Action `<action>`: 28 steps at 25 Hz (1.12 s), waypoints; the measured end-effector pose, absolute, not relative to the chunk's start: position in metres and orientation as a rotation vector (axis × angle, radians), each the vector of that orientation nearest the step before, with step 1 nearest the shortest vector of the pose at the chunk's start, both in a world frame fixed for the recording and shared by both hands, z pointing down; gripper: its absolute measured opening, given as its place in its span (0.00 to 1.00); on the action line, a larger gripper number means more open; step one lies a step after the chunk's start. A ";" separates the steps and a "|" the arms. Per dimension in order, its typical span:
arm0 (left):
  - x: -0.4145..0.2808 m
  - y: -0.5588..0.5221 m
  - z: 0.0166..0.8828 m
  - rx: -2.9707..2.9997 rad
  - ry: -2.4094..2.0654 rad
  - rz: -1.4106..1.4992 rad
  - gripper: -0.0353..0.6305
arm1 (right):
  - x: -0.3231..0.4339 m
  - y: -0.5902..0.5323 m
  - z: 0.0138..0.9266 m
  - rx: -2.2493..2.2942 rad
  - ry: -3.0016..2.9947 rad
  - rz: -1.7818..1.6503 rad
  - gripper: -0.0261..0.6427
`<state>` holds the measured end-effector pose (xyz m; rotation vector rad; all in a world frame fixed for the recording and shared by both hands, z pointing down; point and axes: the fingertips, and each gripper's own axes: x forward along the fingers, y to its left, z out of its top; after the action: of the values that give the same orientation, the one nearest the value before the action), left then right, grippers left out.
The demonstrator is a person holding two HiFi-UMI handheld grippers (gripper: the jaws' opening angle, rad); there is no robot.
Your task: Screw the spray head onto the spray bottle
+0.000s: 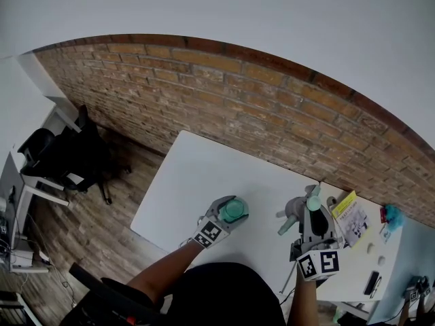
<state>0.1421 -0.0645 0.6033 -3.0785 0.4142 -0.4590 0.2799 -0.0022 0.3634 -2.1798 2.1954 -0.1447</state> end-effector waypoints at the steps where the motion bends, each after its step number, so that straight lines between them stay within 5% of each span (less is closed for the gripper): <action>1: 0.142 -0.065 0.603 -3.079 0.417 -0.458 0.54 | 0.279 -0.003 0.363 -2.178 2.197 -0.144 0.14; 28: 0.143 -0.064 0.603 -3.077 0.415 -0.464 0.54 | 0.277 -0.012 0.348 -2.173 2.200 -0.116 0.14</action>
<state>0.1428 -0.0645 0.6025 -3.0773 0.4149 -0.4644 0.2769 -0.0122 0.3481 -2.1735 2.1999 -0.1160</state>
